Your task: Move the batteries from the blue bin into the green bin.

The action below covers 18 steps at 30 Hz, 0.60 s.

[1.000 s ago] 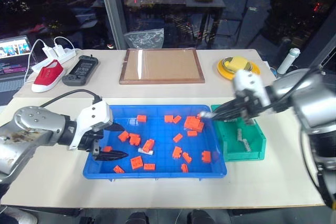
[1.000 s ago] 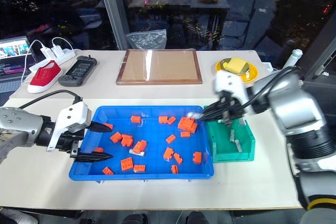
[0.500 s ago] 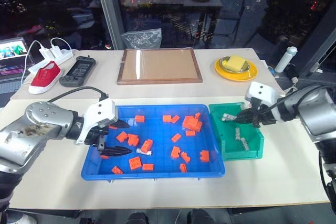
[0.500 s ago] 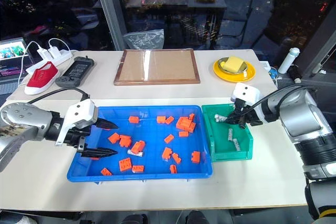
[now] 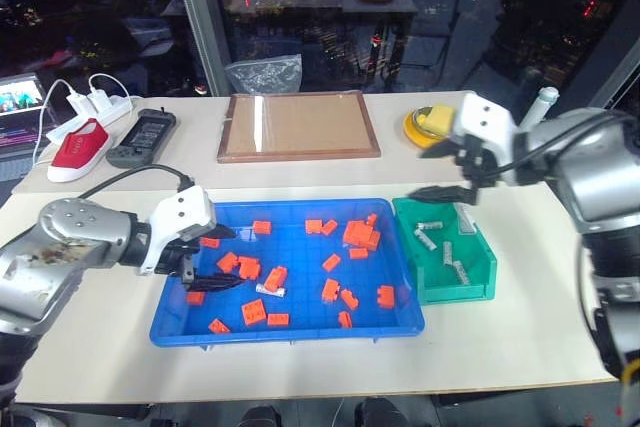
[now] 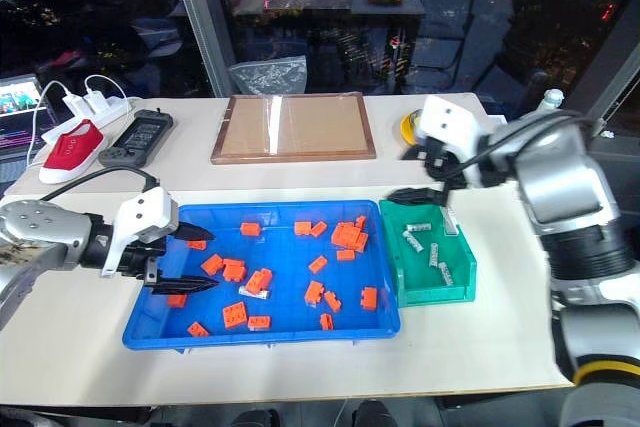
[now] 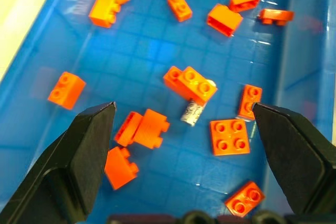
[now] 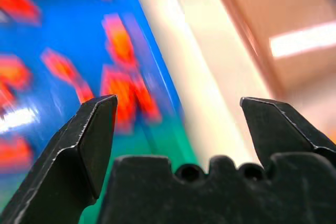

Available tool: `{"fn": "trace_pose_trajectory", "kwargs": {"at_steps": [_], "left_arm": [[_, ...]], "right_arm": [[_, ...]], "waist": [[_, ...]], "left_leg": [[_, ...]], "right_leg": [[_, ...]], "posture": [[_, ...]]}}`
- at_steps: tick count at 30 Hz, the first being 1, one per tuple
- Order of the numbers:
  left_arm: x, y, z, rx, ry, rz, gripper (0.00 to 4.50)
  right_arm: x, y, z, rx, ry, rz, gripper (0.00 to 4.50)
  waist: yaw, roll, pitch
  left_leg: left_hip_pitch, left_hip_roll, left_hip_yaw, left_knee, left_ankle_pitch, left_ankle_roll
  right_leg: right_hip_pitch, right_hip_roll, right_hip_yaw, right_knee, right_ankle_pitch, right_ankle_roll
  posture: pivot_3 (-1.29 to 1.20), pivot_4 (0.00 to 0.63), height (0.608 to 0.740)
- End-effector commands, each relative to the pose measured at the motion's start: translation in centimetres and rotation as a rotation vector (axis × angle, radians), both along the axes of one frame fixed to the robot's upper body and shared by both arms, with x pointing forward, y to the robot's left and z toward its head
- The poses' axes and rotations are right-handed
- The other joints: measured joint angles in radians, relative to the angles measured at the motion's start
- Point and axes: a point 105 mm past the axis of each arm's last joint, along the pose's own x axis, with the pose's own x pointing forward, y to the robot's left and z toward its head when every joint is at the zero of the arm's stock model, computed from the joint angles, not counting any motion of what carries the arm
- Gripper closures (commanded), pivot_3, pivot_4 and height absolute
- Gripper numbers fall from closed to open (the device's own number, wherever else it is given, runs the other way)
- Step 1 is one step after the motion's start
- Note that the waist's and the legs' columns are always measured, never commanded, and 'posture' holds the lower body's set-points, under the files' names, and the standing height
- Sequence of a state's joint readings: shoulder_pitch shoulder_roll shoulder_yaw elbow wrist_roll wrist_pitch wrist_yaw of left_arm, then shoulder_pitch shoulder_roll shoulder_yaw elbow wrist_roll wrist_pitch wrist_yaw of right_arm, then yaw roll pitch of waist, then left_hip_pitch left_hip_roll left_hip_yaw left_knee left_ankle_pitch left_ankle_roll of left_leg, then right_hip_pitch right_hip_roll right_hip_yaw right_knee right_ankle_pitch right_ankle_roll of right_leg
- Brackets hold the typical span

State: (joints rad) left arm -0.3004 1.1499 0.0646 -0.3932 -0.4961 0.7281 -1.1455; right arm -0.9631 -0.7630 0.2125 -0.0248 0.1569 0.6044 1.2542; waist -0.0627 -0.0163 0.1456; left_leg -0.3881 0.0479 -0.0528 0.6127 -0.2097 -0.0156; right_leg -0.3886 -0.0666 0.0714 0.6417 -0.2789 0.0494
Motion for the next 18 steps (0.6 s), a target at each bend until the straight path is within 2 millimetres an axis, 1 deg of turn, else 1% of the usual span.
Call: {"fn": "trace_pose_trajectory", "kwargs": {"at_steps": [1, 3, 5, 9, 10, 12, 14, 18], "left_arm": [[-1.4, 1.2, 1.0, 0.026, -0.011, 0.034, 0.0], [-1.9, 1.8, 0.9, 0.031, -0.001, 0.058, 0.0], [-2.7, 2.0, 0.9, 0.024, 0.014, 0.065, 0.0], [-2.6, 2.3, 1.5, -0.002, -0.022, 0.115, 0.0], [-2.7, 2.3, 1.5, -0.003, -0.02, 0.118, 0.0], [-3.0, 2.2, 1.6, -0.012, -0.013, 0.115, 0.0], [-3.4, 1.8, 1.9, -0.042, -0.001, 0.108, 0.0], [-3.5, 1.7, 1.8, -0.032, 0.004, 0.109, 0.0]], "right_arm": [[-1.8, 3.5, -2.7, -0.026, 0.08, 0.147, 0.07], [-2.3, 5.0, -4.2, -0.032, 0.13, 0.192, 0.07], [-2.6, 7.0, -5.9, -0.043, 0.15, 0.227, 0.07], [-3.3, 10.1, -8.2, -0.046, 0.175, 0.29, 0.07], [-3.4, 11.0, -8.5, -0.039, 0.175, 0.3, 0.07], [-3.5, 12.0, -9.0, -0.034, 0.159, 0.312, 0.07], [-3.6, 12.7, -9.3, -0.04, 0.142, 0.326, 0.07], [-3.2, 14.1, -9.8, -0.043, 0.122, 0.331, 0.07]], "waist": [[0.0, 0.0, 0.0], [0.008, 0.0, 0.0], [0.016, 0.0, 0.0], [0.019, 0.0, 0.0], [0.019, 0.0, 0.0], [0.019, 0.0, 0.0], [0.019, 0.0, 0.0], [0.018, 0.0, 0.0]], "left_leg": [[0.0, 0.0, 0.0, 0.0, 0.0, 0.0], [-0.001, 0.0, 0.0, 0.0, 0.0, 0.0], [-0.001, 0.0, 0.0, 0.001, 0.0, 0.0], [0.0, 0.0, 0.0, 0.001, 0.0, 0.0], [0.0, 0.0, 0.0, 0.0, 0.0, 0.0], [0.0, 0.0, 0.0, 0.0, 0.0, 0.0], [0.0, 0.0, 0.0, 0.0, 0.0, 0.0], [0.0, 0.0, 0.0, 0.0, 0.0, 0.0]], "right_leg": [[0.0, 0.0, 0.0, 0.0, 0.0, 0.0], [0.0, 0.0, 0.0, 0.0, 0.0, 0.0], [0.0, -0.001, 0.0, 0.0, 0.0, 0.0], [0.0, 0.0, 0.0, 0.0, 0.0, 0.0], [0.0, 0.0, 0.0, 0.0, 0.0, 0.0], [0.0, 0.0, 0.0, 0.0, 0.0, 0.0], [0.0, 0.0, 0.0, 0.001, 0.0, 0.0], [0.0, 0.0, -0.001, 0.001, 0.0, 0.0]], "posture": [[0.0, 0.15, 0.74], [0.0, 0.15, 0.74], [0.0, 0.15, 0.74], [0.0, 0.15, 0.74], [0.0, 0.15, 0.74], [0.0, 0.15, 0.74], [0.0, 0.15, 0.74], [0.0, 0.15, 0.74]]}}
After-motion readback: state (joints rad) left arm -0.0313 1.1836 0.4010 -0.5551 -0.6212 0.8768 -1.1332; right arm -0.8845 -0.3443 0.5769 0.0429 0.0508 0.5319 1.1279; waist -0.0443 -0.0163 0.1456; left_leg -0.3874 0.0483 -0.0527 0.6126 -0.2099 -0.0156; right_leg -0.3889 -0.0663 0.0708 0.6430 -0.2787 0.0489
